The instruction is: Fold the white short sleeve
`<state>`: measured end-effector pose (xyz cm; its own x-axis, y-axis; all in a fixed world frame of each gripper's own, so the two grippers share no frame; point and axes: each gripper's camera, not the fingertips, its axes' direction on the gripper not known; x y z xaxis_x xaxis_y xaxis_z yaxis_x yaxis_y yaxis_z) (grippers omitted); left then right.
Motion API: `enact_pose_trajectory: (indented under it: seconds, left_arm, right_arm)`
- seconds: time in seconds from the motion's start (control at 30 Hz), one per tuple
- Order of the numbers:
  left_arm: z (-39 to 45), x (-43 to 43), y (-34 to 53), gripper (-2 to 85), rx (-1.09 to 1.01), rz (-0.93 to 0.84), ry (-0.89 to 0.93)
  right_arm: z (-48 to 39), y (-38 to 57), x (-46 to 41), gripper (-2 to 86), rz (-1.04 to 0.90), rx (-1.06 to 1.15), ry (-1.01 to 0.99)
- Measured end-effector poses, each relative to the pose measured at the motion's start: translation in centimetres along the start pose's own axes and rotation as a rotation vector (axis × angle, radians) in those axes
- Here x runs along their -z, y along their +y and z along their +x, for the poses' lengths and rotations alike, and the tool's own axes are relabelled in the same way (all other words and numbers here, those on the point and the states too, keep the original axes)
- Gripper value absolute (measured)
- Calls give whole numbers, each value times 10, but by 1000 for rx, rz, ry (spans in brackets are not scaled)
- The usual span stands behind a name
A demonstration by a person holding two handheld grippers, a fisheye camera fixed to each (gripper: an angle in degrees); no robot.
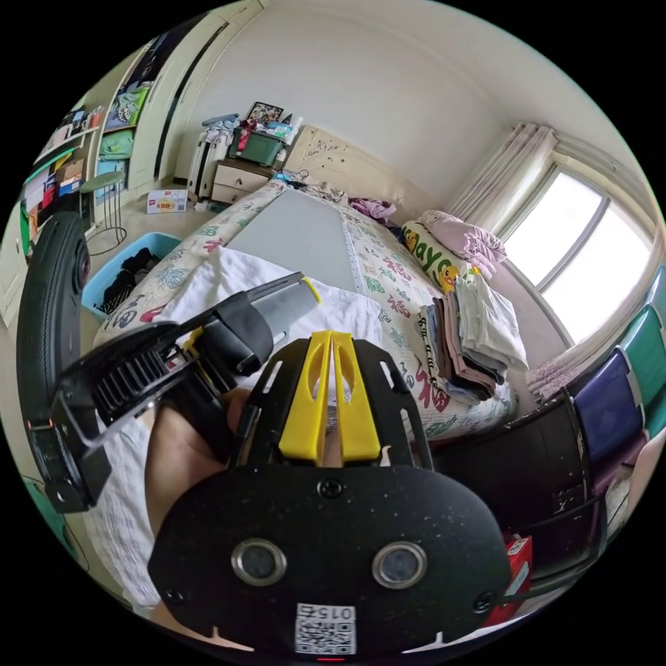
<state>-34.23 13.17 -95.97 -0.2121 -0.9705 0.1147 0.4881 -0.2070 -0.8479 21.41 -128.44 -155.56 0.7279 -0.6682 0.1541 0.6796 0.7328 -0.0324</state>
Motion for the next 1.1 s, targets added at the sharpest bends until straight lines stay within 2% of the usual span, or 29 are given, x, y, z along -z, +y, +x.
enact_pose_trajectory:
  seconds: [0.63,0.9,1.1]
  left_arm:
    - [-23,93,6,-9,67,136,52]
    - [-18,118,14,-9,74,173,58]
    - [-1,128,19,-9,83,209,6]
  right_arm:
    - [-112,33,24,-10,49,157,10]
    - [-153,77,6,-10,66,203,20]
    - [-169,120,-24,-10,70,221,-46]
